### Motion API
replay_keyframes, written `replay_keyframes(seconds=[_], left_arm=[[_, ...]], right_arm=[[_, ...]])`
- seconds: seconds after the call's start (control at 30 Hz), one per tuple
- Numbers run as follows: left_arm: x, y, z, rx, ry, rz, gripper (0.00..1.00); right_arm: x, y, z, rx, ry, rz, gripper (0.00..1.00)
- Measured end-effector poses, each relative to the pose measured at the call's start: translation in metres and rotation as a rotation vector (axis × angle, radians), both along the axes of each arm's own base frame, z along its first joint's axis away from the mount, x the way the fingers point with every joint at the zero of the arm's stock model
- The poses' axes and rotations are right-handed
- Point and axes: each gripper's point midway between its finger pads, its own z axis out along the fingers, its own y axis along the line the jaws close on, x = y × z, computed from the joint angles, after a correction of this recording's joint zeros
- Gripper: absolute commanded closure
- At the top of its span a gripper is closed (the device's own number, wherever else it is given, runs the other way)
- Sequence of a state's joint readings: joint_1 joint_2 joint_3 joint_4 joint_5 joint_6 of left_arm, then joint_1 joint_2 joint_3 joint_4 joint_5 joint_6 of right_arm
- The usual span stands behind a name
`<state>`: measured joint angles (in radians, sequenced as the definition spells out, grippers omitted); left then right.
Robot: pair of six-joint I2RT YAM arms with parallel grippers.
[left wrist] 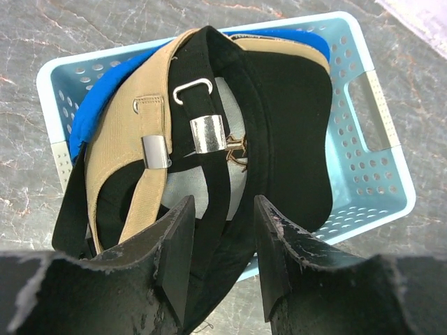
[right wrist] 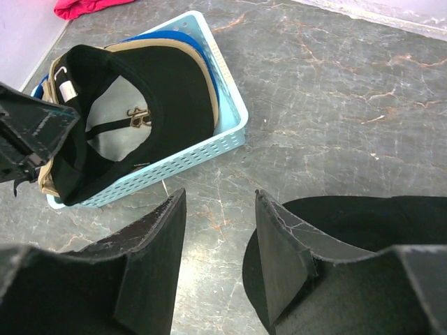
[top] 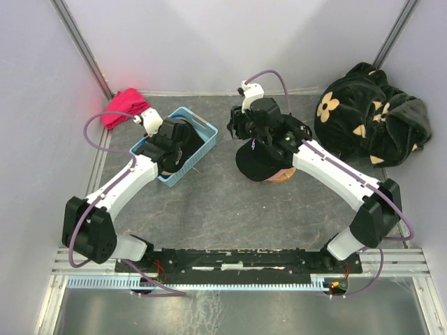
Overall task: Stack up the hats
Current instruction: Pick up the hat from the bin.
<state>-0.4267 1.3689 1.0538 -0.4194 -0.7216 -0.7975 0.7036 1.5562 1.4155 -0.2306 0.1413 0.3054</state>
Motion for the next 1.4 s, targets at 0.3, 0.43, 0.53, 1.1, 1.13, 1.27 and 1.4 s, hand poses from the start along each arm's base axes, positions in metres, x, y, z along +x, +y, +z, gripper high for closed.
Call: replay_keyframes(seconds=[0.3,0.43,0.53,1.1,1.13,1.27,1.4], left_arm=[[0.003,0.000,-0.025,0.025,0.069,0.001,0.51],[0.004,0.001,-0.028,0.027,0.074,0.004,0.51],[0.006,0.002,-0.027,0.028,0.067,0.010,0.51],[0.012,0.010,-0.037,0.048,0.051,0.043,0.97],[0.013,0.010,-0.037,0.048,0.048,0.044,0.97],[0.014,0.010,-0.036,0.046,0.040,0.044,0.97],[0.016,0.009,-0.034,0.045,0.031,0.040,0.97]], right_arm=[[-0.007,0.013,-0.004,-0.020,-0.007,0.024,0.48],[-0.009,0.016,-0.004,-0.023,-0.010,0.031,0.48],[-0.011,0.018,-0.003,-0.024,-0.015,0.035,0.48],[-0.026,0.035,-0.003,-0.031,-0.025,0.073,0.48],[-0.028,0.036,-0.003,-0.032,-0.025,0.076,0.48],[-0.030,0.039,-0.003,-0.034,-0.027,0.080,0.49],[-0.031,0.042,-0.004,-0.030,-0.032,0.087,0.49]])
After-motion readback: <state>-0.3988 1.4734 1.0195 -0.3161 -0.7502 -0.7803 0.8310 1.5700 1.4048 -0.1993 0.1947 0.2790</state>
